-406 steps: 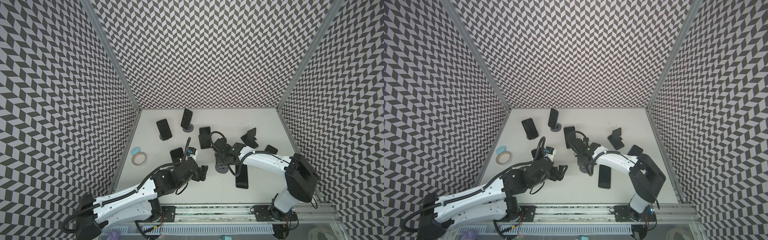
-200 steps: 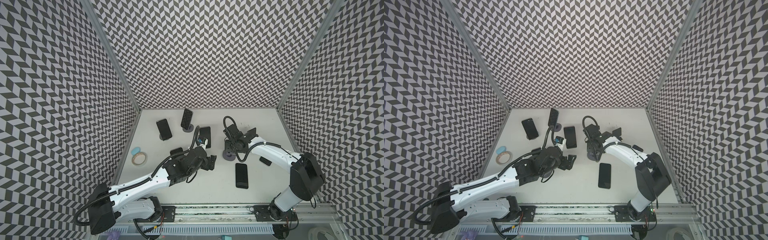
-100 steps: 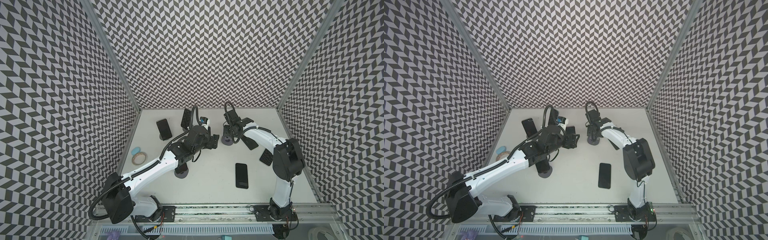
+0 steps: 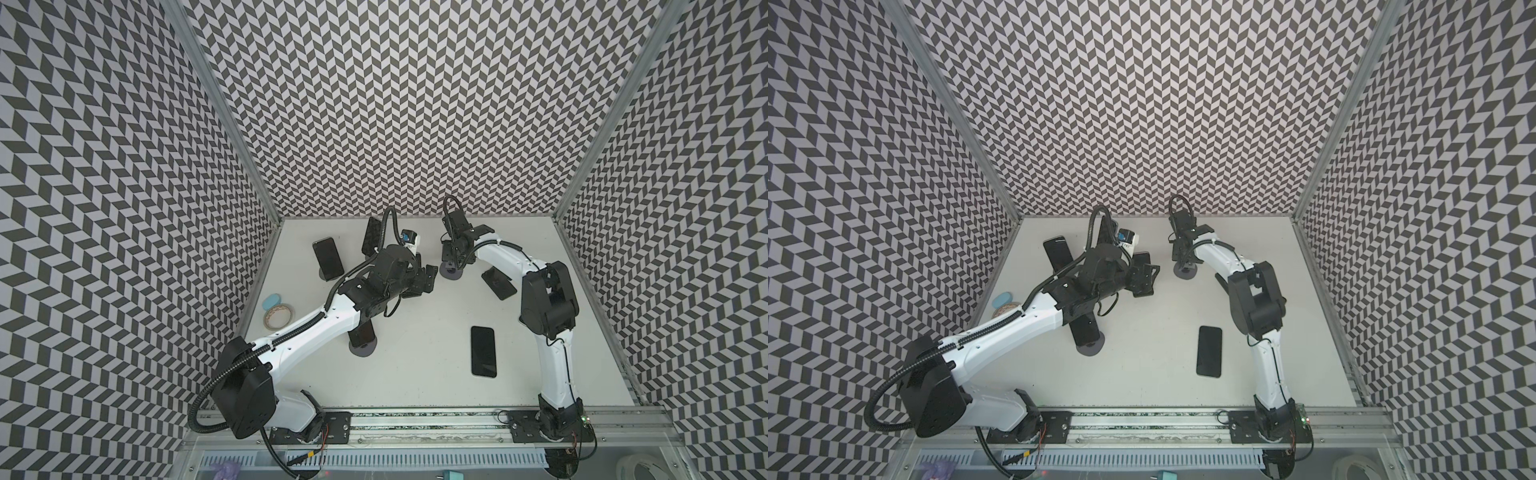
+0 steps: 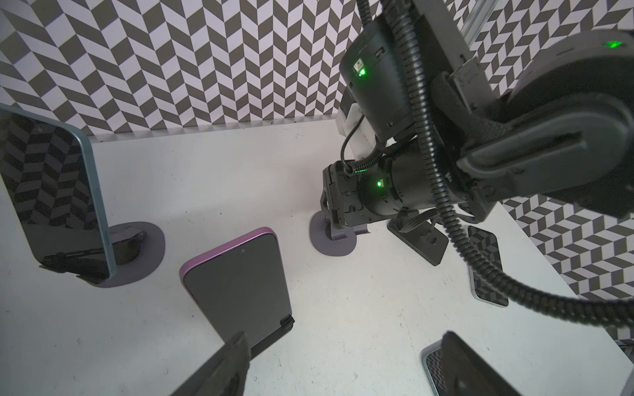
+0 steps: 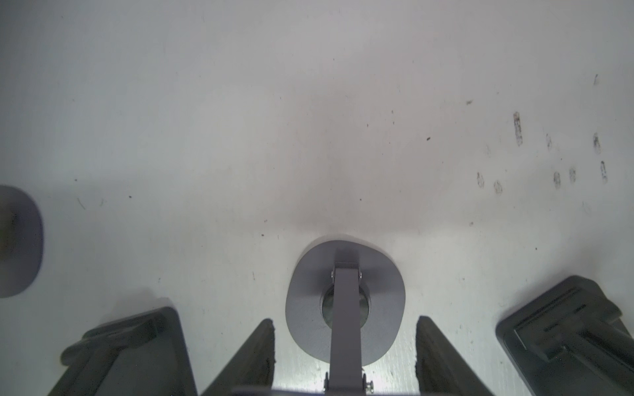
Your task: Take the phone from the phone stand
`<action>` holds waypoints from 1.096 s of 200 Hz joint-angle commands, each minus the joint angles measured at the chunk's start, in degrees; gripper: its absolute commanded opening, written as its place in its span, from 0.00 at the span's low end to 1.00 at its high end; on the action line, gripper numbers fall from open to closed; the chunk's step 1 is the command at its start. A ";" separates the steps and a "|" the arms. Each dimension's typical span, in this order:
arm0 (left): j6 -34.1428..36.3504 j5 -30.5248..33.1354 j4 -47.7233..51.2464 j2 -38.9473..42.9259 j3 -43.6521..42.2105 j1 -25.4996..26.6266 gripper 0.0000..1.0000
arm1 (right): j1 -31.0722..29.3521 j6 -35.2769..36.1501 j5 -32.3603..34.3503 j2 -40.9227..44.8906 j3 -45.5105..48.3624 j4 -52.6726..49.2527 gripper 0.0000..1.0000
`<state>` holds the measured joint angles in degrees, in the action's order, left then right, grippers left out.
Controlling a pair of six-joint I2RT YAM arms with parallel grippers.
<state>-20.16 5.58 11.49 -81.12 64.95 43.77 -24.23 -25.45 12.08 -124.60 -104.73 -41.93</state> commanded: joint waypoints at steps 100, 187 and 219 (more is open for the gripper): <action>2.58 -1.42 -0.20 2.10 0.41 -3.43 0.87 | 0.68 0.05 1.57 -3.19 -5.11 -0.60 0.75; 2.79 -1.21 1.33 4.60 2.40 -4.04 0.87 | 0.75 -1.27 1.86 3.11 -8.87 -4.46 0.90; 0.82 -0.77 2.01 6.60 1.97 -4.06 0.86 | 0.76 -1.55 1.88 7.18 -8.70 -6.00 0.90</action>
<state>-17.85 4.64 12.25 -77.30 65.56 40.07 -23.79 -26.41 12.67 -123.11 -112.03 -46.83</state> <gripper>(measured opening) 0.863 0.902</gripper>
